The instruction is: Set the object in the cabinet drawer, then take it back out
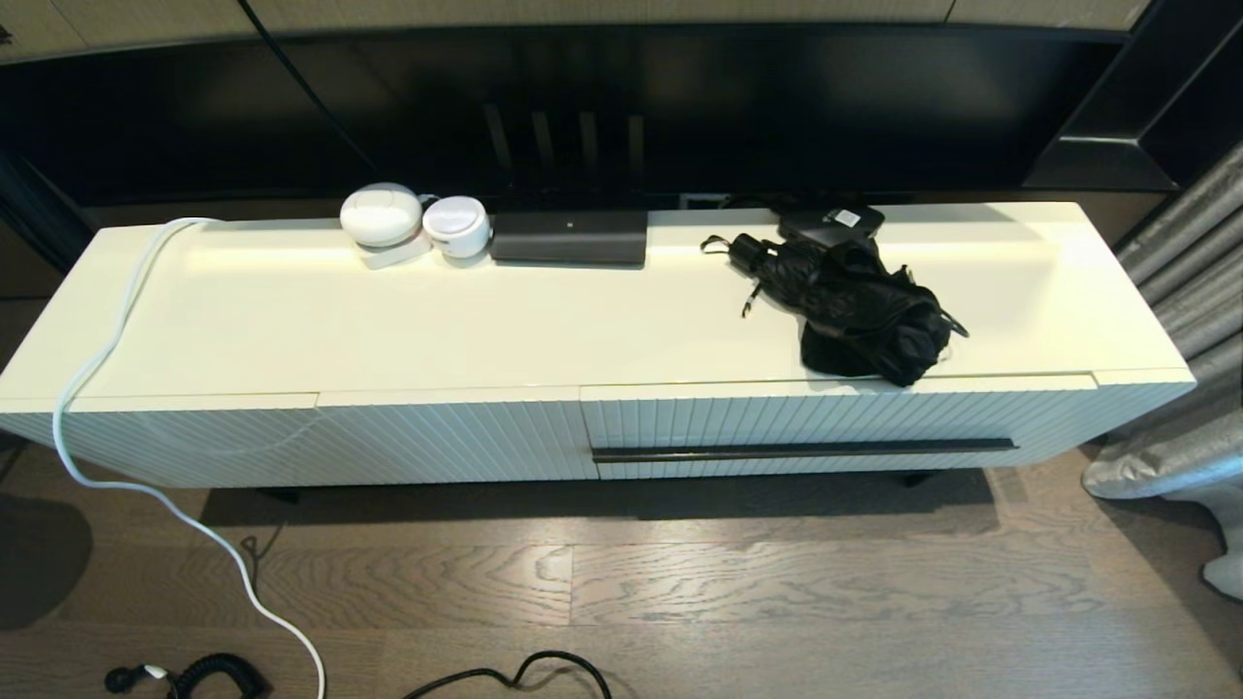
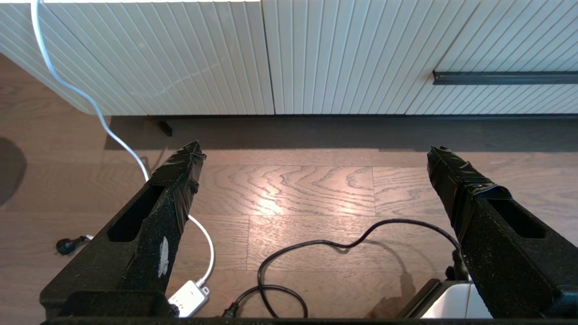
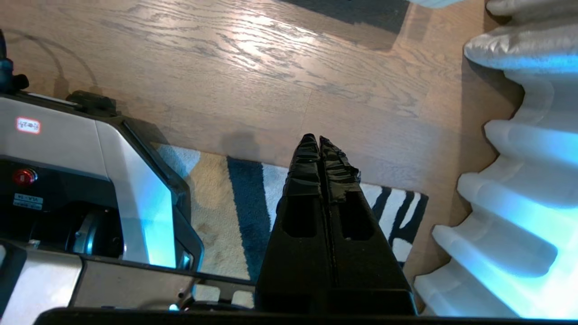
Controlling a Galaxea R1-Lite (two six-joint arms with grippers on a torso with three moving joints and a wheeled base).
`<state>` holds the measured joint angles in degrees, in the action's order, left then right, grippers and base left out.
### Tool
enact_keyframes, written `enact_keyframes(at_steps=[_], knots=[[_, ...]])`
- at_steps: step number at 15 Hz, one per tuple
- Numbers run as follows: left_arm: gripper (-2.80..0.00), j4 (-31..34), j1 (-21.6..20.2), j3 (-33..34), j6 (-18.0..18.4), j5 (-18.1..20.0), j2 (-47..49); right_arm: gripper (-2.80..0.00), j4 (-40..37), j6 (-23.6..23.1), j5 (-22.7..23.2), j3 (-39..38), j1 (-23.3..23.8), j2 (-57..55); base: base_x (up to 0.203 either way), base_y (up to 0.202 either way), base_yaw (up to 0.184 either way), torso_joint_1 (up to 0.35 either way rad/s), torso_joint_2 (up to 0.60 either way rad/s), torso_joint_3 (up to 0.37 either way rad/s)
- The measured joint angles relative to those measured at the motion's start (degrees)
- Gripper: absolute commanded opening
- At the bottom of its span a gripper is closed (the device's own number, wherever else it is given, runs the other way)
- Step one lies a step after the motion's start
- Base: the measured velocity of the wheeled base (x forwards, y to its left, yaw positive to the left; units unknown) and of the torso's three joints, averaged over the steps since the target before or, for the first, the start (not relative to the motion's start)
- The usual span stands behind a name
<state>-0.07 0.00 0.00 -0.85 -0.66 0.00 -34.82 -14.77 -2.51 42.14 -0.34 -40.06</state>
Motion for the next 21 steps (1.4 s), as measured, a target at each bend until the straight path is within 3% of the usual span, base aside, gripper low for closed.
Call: enact_keyframes(at_steps=[4, 13, 16, 19, 21], knots=[[0.00, 0.0, 0.0, 0.0, 0.0, 0.0, 0.0, -2.80, -4.7, 4.5, -0.4, -4.6, 0.1, 12.3, 0.000, 0.000, 0.000, 0.000, 0.00, 0.000], [0.00, 0.0, 0.0, 0.0, 0.0, 0.0, 0.0, -2.80, -5.8, 4.7, -0.3, -19.6, 0.4, 36.3, 0.000, 0.000, 0.000, 0.000, 0.00, 0.000], [0.00, 0.0, 0.0, 0.0, 0.0, 0.0, 0.0, -2.80, 1.0, 5.7, 0.2, -25.2, 0.4, 39.1, 0.000, 0.000, 0.000, 0.000, 0.00, 0.000], [0.00, 0.0, 0.0, 0.0, 0.0, 0.0, 0.0, -2.80, 16.2, 9.5, 0.7, -33.7, 0.5, 39.9, 0.000, 0.000, 0.000, 0.000, 0.00, 0.000], [0.00, 0.0, 0.0, 0.0, 0.0, 0.0, 0.0, -2.80, 21.8, 11.2, 0.9, -35.5, 0.5, 40.1, 0.000, 0.000, 0.000, 0.000, 0.00, 0.000]])
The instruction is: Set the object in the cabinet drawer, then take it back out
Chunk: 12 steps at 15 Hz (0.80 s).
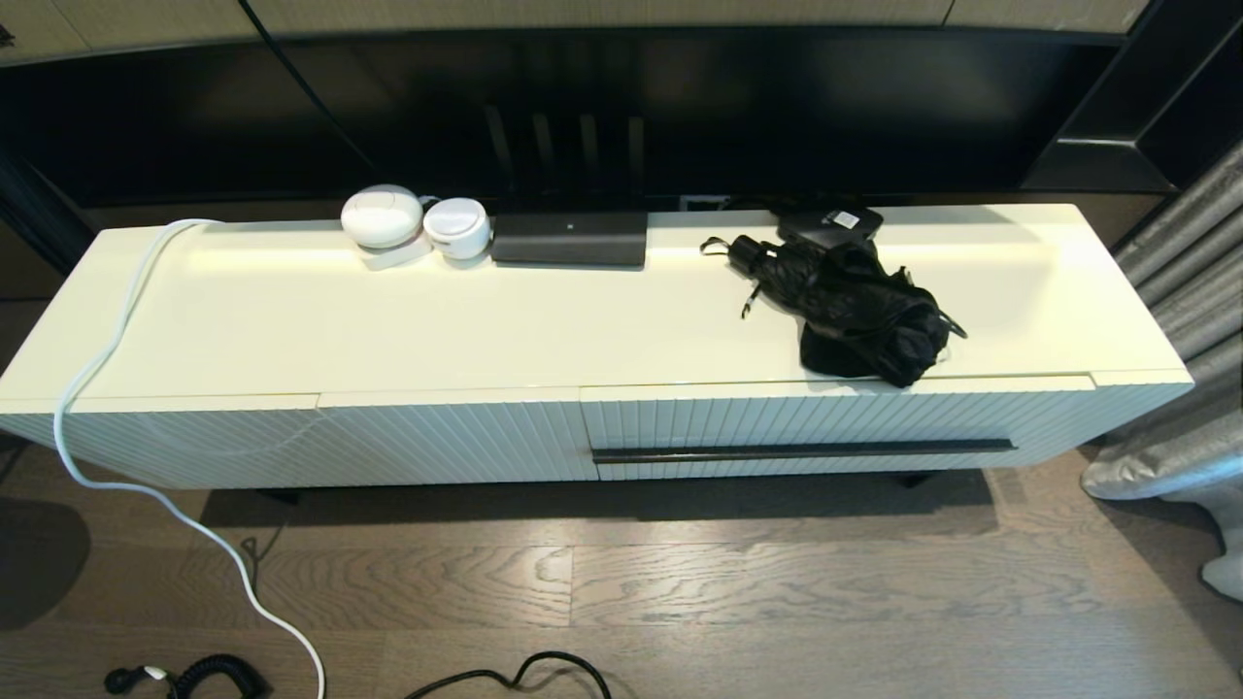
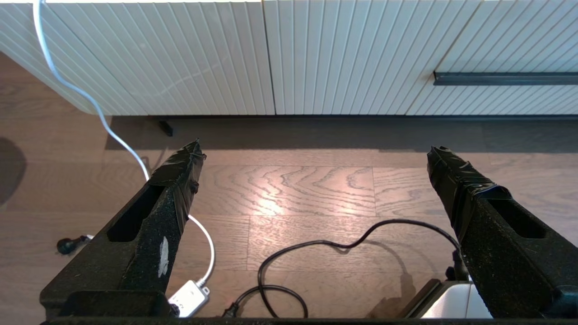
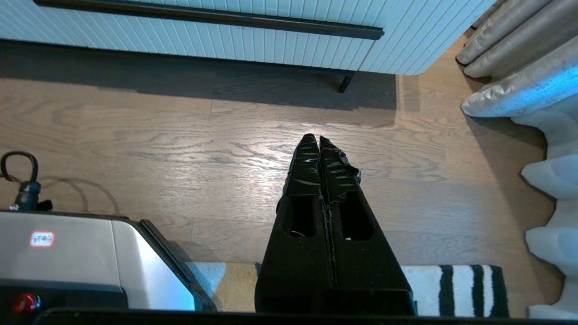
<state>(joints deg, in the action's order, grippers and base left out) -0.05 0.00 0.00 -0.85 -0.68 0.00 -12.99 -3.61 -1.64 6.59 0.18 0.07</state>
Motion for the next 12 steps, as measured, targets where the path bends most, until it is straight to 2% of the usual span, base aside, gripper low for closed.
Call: enact_keyframes(at_steps=[4, 7, 8, 12], knots=[[0.00, 0.0, 0.0, 0.0, 0.0, 0.0, 0.0, -2.80, 2.7, 1.5, -1.1, -1.1, -0.1, 0.1, 0.000, 0.000, 0.000, 0.000, 0.00, 0.000], [0.00, 0.0, 0.0, 0.0, 0.0, 0.0, 0.0, -2.80, 15.3, -1.7, -0.7, -4.8, -0.1, 0.1, 0.000, 0.000, 0.000, 0.000, 0.00, 0.000], [0.00, 0.0, 0.0, 0.0, 0.0, 0.0, 0.0, -2.80, 17.3, -3.1, -0.5, -5.7, -0.1, 0.1, 0.000, 0.000, 0.000, 0.000, 0.00, 0.000], [0.00, 0.0, 0.0, 0.0, 0.0, 0.0, 0.0, -2.80, 15.4, -2.4, 2.1, -6.5, -0.1, 0.1, 0.000, 0.000, 0.000, 0.000, 0.00, 0.000]])
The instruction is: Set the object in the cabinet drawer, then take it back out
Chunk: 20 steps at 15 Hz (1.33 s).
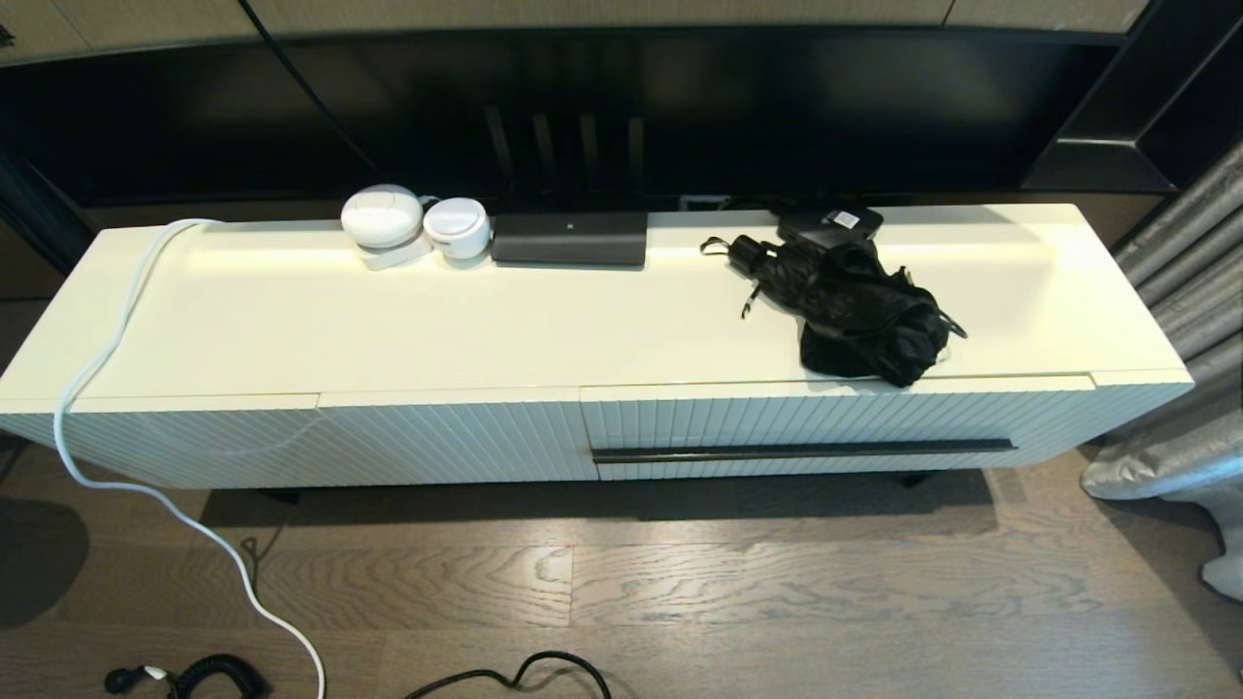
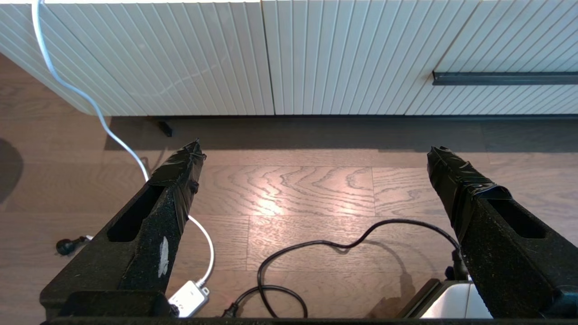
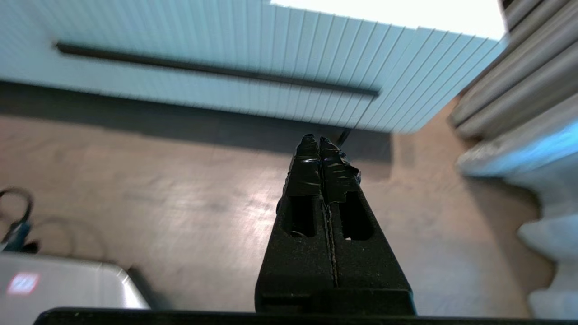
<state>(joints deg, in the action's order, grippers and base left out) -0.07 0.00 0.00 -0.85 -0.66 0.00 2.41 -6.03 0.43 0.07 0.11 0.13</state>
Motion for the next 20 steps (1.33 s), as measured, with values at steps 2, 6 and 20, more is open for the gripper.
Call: enact_keyframes(at_steps=[2, 6, 20], knots=[[0.00, 0.0, 0.0, 0.0, 0.0, 0.0, 0.0, -2.80, -2.5, 0.6, 0.5, 0.0, 0.0, 0.0, 0.000, 0.000, 0.000, 0.000, 0.00, 0.000], [0.00, 0.0, 0.0, 0.0, 0.0, 0.0, 0.0, -2.80, -2.1, 1.9, 0.3, 0.0, 0.0, 0.0, 0.000, 0.000, 0.000, 0.000, 0.00, 0.000], [0.00, 0.0, 0.0, 0.0, 0.0, 0.0, 0.0, -2.80, -2.3, 4.1, 0.0, -0.1, 0.0, -0.1, 0.000, 0.000, 0.000, 0.000, 0.00, 0.000]])
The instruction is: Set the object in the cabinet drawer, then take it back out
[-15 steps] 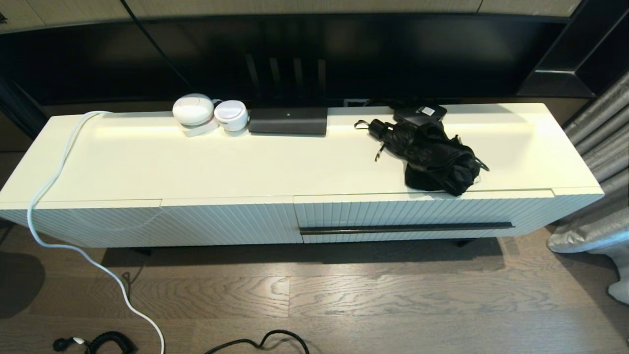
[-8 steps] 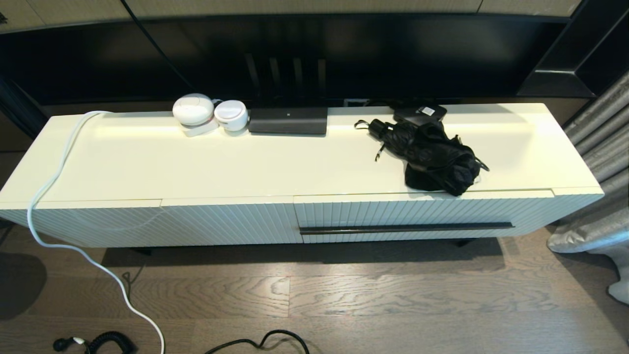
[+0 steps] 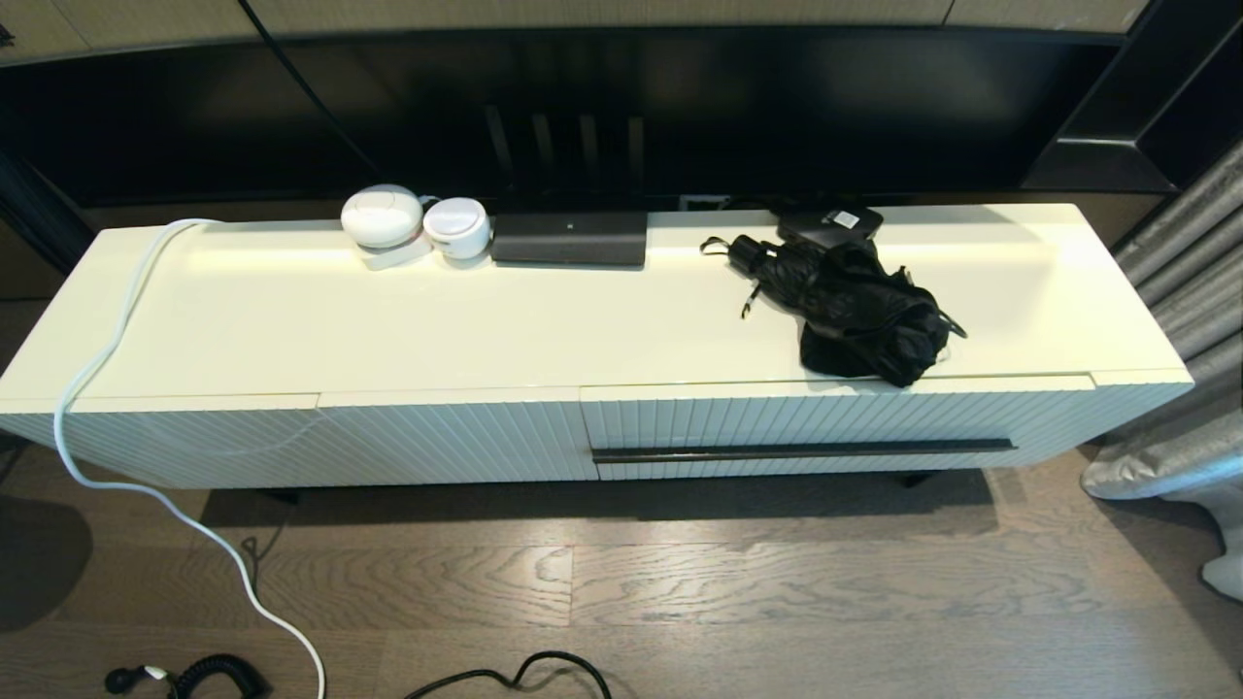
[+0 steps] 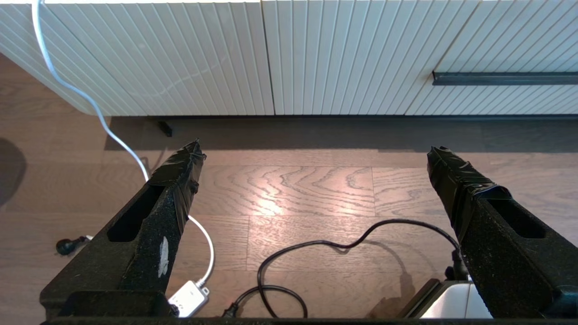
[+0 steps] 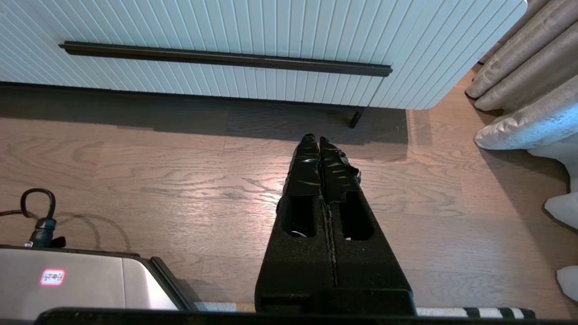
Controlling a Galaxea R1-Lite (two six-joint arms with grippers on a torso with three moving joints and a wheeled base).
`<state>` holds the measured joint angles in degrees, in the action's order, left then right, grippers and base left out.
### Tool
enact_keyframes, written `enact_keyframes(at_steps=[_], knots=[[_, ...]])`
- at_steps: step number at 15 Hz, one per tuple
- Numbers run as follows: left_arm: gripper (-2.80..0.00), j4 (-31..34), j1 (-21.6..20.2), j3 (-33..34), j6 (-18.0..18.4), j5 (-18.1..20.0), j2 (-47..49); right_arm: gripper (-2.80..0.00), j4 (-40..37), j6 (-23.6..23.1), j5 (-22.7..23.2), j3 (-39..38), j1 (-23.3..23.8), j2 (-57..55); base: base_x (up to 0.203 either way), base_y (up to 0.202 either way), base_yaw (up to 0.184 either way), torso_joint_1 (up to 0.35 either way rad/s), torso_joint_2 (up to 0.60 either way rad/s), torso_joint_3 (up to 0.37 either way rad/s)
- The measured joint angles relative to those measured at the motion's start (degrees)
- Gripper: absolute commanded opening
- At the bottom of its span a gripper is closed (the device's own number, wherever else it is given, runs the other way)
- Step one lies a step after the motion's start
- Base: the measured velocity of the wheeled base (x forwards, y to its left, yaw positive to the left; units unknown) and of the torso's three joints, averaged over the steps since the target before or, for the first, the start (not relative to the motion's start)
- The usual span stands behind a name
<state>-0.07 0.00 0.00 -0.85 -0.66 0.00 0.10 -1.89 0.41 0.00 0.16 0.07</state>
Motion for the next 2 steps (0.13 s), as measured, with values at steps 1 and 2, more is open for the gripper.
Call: enact_keyframes(at_steps=[1, 2], knots=[[0.00, 0.0, 0.0, 0.0, 0.0, 0.0, 0.0, -2.80, 0.0, 0.0, 0.0, 0.0, 0.0, 0.0, 0.000, 0.000, 0.000, 0.000, 0.00, 0.000], [0.00, 0.0, 0.0, 0.0, 0.0, 0.0, 0.0, -2.80, 0.1, 0.1, 0.0, 0.0, 0.0, 0.0, 0.000, 0.000, 0.000, 0.000, 0.00, 0.000]])
